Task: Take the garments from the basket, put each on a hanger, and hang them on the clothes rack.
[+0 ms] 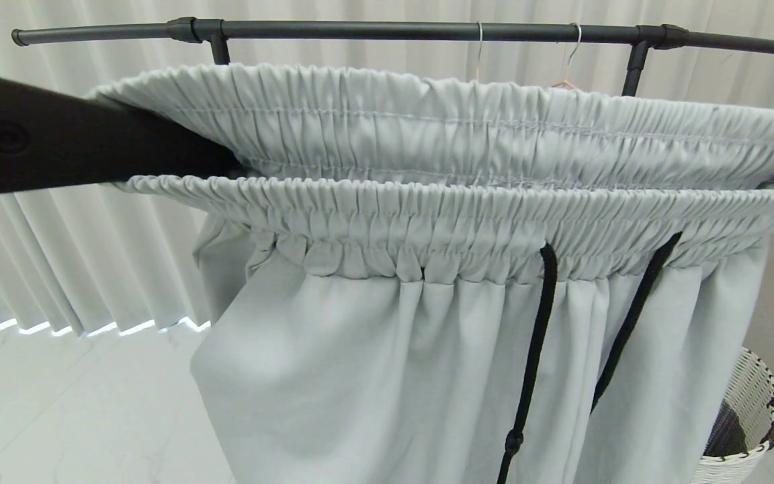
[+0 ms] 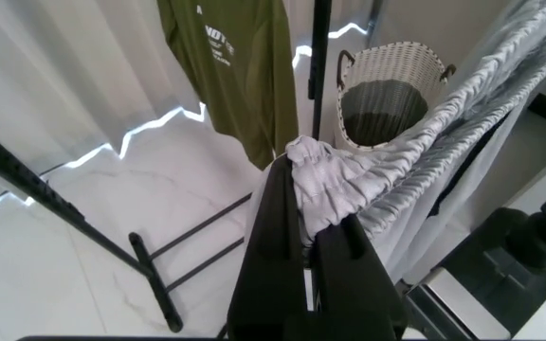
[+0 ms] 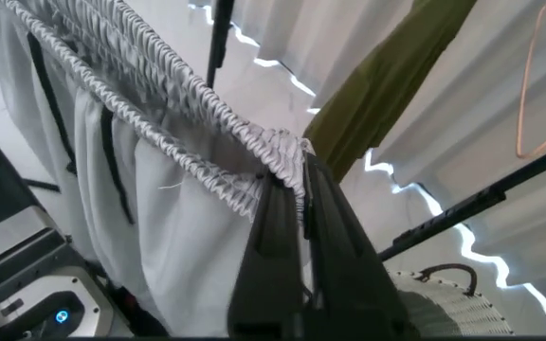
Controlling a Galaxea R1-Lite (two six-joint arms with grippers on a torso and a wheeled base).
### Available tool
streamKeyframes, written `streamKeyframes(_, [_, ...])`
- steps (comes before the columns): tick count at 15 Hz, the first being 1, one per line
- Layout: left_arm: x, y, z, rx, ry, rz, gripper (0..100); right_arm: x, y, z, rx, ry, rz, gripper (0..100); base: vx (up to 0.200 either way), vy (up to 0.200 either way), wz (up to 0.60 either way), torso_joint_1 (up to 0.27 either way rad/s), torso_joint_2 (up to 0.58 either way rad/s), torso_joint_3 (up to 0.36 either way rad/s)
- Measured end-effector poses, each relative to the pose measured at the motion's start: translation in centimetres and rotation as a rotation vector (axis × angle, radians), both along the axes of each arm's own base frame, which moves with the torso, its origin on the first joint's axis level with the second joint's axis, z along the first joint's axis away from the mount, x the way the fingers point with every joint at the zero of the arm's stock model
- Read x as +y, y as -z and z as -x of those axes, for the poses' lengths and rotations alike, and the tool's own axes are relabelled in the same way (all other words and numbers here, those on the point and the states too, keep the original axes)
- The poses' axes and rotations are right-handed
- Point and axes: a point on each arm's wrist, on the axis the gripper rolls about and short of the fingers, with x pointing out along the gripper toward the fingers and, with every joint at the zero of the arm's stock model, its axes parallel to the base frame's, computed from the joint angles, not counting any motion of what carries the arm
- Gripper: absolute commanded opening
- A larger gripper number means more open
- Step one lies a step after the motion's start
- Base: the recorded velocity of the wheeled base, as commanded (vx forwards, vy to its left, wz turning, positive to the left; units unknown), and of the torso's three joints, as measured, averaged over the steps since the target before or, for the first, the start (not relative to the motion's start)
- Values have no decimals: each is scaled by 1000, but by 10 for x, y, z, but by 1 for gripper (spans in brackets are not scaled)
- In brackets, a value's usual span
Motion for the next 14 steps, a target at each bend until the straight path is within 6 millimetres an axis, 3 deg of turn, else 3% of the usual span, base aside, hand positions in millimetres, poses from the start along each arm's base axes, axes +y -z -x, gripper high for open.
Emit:
streamKeyframes(1, [0,0,0,0,0,-1,0,0,0,0,0,4,0,100,0,0,0,0,0,0])
streamKeyframes(6, [-1,1,-1,1,-6,-7,0,-9,10,2,9,27,18,100,0,0,0,0,0,0])
streamKeyframes(10, [4,4,-8,-2,-57,-27,0,-28,22,12,-4,57,-1,100,0,0,0,0,0,0])
streamKeyframes(14, [7,7,-8,-7,-85,-40,0,-43,33,-5,-20,367,58,100,0,0,0,0,0,0])
